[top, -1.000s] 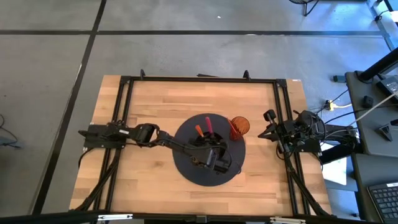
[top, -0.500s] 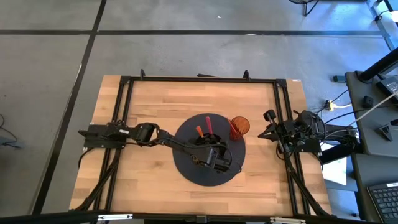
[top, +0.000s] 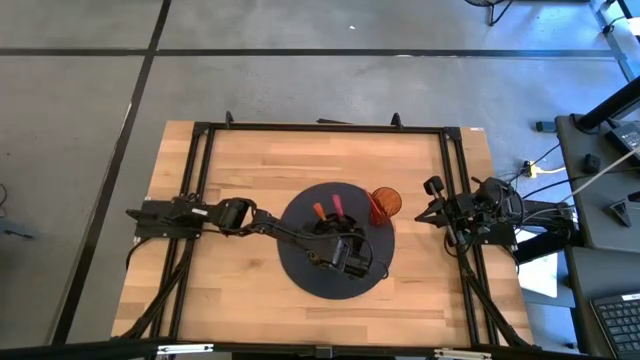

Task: Pick & Place Utensil
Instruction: Return to Home Position

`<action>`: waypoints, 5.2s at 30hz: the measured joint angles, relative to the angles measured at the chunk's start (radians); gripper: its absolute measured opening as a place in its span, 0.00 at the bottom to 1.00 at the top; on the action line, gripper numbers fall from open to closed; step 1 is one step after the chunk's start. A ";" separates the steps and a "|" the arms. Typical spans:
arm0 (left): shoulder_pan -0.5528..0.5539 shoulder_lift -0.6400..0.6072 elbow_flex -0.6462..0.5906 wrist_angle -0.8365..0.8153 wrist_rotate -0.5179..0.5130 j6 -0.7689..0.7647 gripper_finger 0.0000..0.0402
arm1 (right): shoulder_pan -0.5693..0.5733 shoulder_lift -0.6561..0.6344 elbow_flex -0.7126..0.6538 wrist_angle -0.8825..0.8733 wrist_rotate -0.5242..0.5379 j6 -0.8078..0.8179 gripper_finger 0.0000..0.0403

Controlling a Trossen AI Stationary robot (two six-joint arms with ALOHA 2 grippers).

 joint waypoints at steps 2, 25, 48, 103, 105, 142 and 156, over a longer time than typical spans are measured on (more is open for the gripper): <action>0.000 0.000 0.000 0.000 -0.063 -0.001 0.20 | 0.000 0.000 0.000 0.000 0.000 0.000 0.02; 0.108 -0.921 -0.614 0.144 0.440 -1.014 0.01 | 0.000 0.000 0.000 0.047 0.035 -0.112 0.01; 0.268 -1.870 -1.772 1.468 1.066 -0.907 0.00 | -0.179 0.001 0.000 0.061 -0.043 -0.134 0.00; 0.198 -2.414 -2.108 1.199 1.046 -1.082 0.00 | -0.203 0.017 -0.098 0.054 -0.035 0.050 0.10; 0.198 -2.414 -2.108 1.199 1.046 -1.082 0.00 | -0.203 0.016 -0.099 0.055 -0.035 0.080 0.11; 0.198 -2.414 -2.109 1.203 1.044 -1.082 0.00 | -0.203 0.016 -0.098 0.060 -0.016 0.060 0.11; 0.198 -2.414 -2.109 1.203 1.044 -1.081 0.00 | -0.203 0.016 -0.098 0.060 -0.016 0.057 0.11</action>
